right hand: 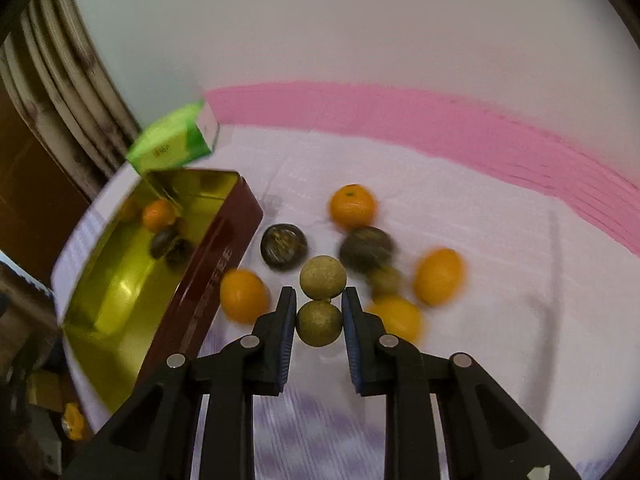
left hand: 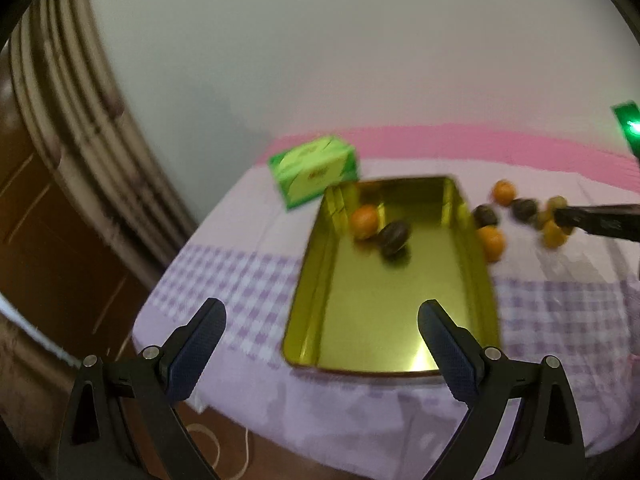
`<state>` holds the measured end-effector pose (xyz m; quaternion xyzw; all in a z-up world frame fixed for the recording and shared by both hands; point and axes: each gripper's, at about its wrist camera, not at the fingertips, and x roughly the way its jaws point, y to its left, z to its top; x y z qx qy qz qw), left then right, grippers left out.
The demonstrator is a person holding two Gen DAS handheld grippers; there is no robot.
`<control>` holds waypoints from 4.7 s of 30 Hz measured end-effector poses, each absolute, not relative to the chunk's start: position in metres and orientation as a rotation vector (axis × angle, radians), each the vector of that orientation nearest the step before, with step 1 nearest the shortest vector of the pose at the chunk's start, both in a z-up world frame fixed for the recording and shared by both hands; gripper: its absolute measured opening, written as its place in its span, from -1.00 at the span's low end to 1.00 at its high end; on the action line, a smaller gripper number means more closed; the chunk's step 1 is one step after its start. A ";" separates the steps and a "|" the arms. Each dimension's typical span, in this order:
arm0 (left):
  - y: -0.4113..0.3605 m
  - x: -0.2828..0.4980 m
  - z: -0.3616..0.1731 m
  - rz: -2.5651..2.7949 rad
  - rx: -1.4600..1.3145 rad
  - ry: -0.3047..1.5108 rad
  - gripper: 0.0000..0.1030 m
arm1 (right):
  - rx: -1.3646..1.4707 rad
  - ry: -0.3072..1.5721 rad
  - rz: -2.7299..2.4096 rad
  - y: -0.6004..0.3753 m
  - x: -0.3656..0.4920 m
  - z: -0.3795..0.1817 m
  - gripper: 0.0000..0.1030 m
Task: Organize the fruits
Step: 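Grasp two small brown longans with the right gripper and lift them, then grasp the yellow orange with the left gripper and place it in the tin, then withdraw the open left gripper from the tin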
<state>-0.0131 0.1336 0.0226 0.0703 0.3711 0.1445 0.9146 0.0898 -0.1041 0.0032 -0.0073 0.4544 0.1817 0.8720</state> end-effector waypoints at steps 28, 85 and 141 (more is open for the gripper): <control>-0.043 0.170 -0.062 -0.259 0.016 1.124 0.08 | 0.135 0.860 0.037 -0.316 0.065 -0.046 -0.59; 0.150 0.077 -0.036 0.227 0.010 0.982 -0.13 | 0.045 0.876 -0.016 -0.304 0.066 -0.046 -0.61; 0.139 0.009 0.014 0.223 -0.076 0.948 0.05 | 0.130 0.873 -0.009 -0.309 0.049 -0.039 -0.60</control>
